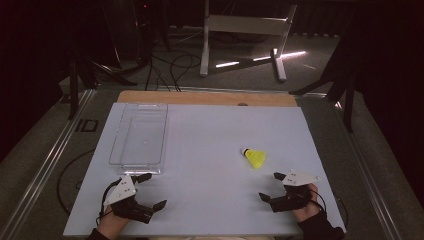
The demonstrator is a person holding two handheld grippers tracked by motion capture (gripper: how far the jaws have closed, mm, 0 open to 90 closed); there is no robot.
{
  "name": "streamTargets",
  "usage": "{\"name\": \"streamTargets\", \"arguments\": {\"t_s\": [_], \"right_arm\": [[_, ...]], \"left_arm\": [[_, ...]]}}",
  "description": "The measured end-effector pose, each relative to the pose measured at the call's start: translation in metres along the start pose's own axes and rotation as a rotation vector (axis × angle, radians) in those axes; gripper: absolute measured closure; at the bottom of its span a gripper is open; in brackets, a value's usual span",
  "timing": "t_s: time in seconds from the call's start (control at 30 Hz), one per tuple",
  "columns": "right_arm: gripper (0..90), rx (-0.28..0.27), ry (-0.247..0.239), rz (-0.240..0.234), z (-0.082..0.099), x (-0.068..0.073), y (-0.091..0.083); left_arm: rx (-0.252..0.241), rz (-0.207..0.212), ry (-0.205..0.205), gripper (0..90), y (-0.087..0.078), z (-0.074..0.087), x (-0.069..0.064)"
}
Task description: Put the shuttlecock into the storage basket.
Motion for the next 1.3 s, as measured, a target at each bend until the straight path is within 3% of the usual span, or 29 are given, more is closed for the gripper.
{"name": "streamTargets", "arguments": {"t_s": [0.17, 0.3, 0.63, 0.83, 1.1, 1.3], "right_arm": [[7.9, -0.001, 0.020, -0.017, 0.000, 0.000, 0.000], [7.9, 0.008, -0.010, -0.001, 0.000, 0.001, -0.001], [7.9, 0.024, -0.012, -0.009, 0.000, 0.002, -0.002], [7.9, 0.039, -0.038, 0.001, -0.003, 0.004, -0.003], [7.9, 0.053, -0.040, -0.019, -0.007, 0.008, -0.005], [7.8, 0.071, -0.083, -0.006, -0.015, 0.011, -0.011]], "left_arm": [[0.001, -0.002, 0.000, 0.4, 0.000, 0.000, 0.000], [-0.009, 0.004, -0.004, 0.4, -0.001, -0.001, 0.000], [-0.008, 0.007, -0.004, 0.4, -0.002, 0.000, 0.000], [-0.004, 0.010, -0.001, 0.4, -0.001, 0.000, -0.001], [-0.007, 0.010, -0.003, 0.4, -0.002, 0.000, -0.001], [-0.006, 0.011, 0.001, 0.4, -0.001, 0.000, -0.001]]}}
Point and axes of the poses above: each handheld gripper's, and its own axes: y roughly forward along the jaws, z roughly out of its underside, x roughly to its left, the point moved 10 cm from there along y, roughly forward along the jaws, and after that the axes turned 12 degrees about -y, right-handed, at the moved point
